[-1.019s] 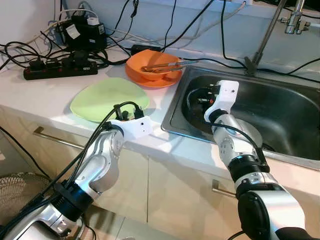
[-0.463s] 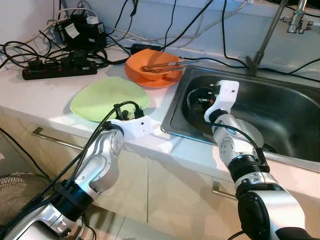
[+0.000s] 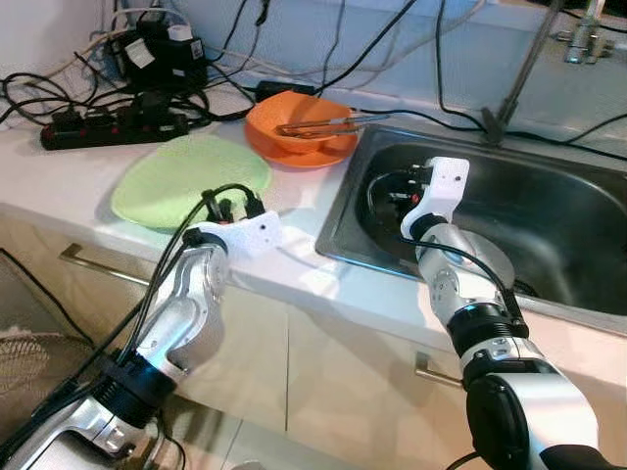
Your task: Kitchen organization
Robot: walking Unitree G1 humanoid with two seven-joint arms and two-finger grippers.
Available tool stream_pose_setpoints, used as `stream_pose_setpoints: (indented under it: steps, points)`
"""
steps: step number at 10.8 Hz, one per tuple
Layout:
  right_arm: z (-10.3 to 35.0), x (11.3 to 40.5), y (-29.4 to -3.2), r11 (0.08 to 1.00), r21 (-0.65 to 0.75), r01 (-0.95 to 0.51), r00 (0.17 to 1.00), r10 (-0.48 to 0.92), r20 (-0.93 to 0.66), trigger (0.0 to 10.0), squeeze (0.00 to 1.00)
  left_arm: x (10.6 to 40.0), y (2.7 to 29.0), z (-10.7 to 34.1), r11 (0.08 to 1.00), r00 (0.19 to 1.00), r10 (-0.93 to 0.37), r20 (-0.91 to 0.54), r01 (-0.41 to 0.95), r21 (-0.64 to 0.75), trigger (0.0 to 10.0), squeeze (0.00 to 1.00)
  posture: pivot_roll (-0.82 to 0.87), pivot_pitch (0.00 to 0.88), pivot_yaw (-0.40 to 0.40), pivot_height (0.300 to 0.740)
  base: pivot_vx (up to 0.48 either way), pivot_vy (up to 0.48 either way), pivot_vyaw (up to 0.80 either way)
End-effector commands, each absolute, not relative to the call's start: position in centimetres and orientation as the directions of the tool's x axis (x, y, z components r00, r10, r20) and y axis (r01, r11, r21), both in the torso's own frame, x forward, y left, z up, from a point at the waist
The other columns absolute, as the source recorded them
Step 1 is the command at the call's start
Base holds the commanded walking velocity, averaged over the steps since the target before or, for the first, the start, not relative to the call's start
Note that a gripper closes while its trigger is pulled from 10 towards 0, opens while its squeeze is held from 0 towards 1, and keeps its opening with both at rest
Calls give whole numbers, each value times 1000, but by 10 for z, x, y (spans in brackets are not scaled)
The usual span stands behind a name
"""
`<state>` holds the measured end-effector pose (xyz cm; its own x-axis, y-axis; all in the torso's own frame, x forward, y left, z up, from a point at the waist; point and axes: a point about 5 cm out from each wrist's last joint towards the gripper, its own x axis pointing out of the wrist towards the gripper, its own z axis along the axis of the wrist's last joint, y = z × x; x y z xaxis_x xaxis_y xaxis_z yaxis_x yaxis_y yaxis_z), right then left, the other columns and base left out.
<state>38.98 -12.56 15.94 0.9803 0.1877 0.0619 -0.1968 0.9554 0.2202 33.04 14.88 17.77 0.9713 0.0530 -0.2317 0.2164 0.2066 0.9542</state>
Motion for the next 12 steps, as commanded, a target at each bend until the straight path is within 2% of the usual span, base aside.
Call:
stream_pose_setpoints:
  steps: [1,4,5,7,8,9,12]
  points:
    - [165,392,-128,956,223,-190,981,177,76,10000,0,335,148,207,178,995,61,-80,68,982,10000,0,256,7,-52,717,0,0,0]
    - [166,392,-127,955,224,-193,981,180,77,10000,0,334,141,227,154,999,23,32,-35,987,10000,0,261,6,-54,717,0,0,0]
    - [167,393,-127,955,223,-194,980,180,80,10000,0,333,130,240,152,992,-46,121,-113,982,10000,0,263,5,-55,717,0,0,0]
    - [171,394,-129,954,226,-197,979,180,93,10000,0,330,115,250,160,971,-133,201,-179,971,10000,0,258,1,-51,717,0,0,0]
    - [174,394,-130,952,231,-200,978,180,105,10000,1000,329,110,254,175,960,-160,231,-202,964,10000,0,255,0,-50,717,0,0,0]
    - [182,396,-133,945,252,-208,975,179,132,10000,1000,329,102,256,189,944,-214,249,-210,959,10000,0,251,0,-45,717,0,0,0]
    - [206,399,-143,904,361,-228,965,161,207,10000,1000,331,91,250,190,936,-269,225,-178,966,10000,0,238,0,-37,717,0,0,0]
